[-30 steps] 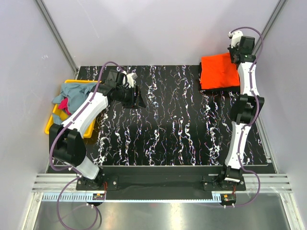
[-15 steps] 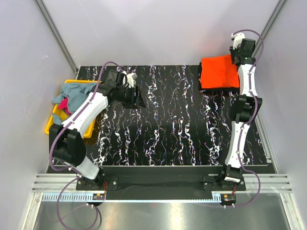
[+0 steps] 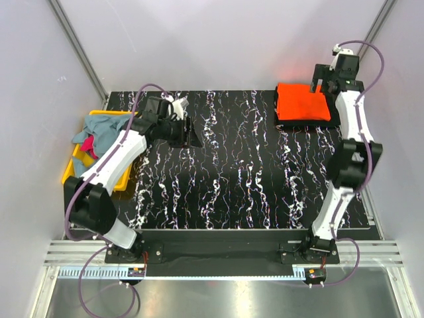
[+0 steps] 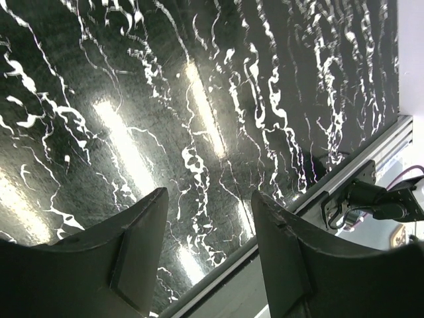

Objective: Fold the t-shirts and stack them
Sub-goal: Neatly place the folded tshirt to the corner, then reset both grippers

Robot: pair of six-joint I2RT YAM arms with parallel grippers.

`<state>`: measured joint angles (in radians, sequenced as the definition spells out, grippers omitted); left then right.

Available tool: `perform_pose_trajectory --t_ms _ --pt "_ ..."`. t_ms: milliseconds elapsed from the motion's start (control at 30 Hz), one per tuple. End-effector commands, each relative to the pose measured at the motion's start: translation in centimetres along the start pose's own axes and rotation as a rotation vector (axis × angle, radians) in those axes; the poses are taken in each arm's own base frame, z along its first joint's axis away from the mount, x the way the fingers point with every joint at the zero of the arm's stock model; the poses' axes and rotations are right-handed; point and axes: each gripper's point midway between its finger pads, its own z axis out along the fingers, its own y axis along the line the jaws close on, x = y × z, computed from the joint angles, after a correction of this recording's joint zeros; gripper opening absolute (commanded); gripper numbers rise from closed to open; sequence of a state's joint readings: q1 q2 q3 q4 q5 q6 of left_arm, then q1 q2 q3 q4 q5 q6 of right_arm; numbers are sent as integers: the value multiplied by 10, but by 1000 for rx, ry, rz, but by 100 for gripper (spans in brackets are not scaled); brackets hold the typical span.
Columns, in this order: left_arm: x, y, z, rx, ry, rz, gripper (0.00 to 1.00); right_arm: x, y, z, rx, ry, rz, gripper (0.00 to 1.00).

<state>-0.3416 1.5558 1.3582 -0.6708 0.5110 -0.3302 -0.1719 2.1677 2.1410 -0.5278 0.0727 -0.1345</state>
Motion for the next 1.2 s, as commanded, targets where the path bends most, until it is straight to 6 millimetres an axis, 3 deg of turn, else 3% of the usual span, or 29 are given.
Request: perform_pose_trajectory --t_ms 0,33,67,100,200,300,467,567,600,833,1167 --pt "-27 -29 -31 60 -155 120 58 -46 46 -117 -188 -109 266 100" --pt "-32 -30 -40 48 -194 135 58 -42 56 -133 -242 -103 296 100" --pt "-35 -32 -45 45 -217 143 58 -15 69 -138 -288 -40 328 100" --pt "-37 -31 -49 41 -238 148 58 -25 81 -173 -360 -69 392 100" --pt "-49 -38 -69 61 -334 168 58 -2 114 -224 -524 2 524 100" --pt "-54 -48 -90 93 -415 191 58 18 144 -270 -698 45 544 100" --pt "-56 -60 -115 116 -506 243 62 55 144 -311 -720 39 552 100" --pt "-57 -61 -120 111 -529 256 86 71 140 -323 -711 14 531 100" --pt "-56 -61 -121 110 -531 257 99 74 138 -324 -698 7 530 100" --pt "-56 -63 -123 117 -536 266 99 77 136 -337 -715 -43 561 100" --pt "-56 -61 -123 108 -541 268 99 75 139 -332 -721 -25 570 100"
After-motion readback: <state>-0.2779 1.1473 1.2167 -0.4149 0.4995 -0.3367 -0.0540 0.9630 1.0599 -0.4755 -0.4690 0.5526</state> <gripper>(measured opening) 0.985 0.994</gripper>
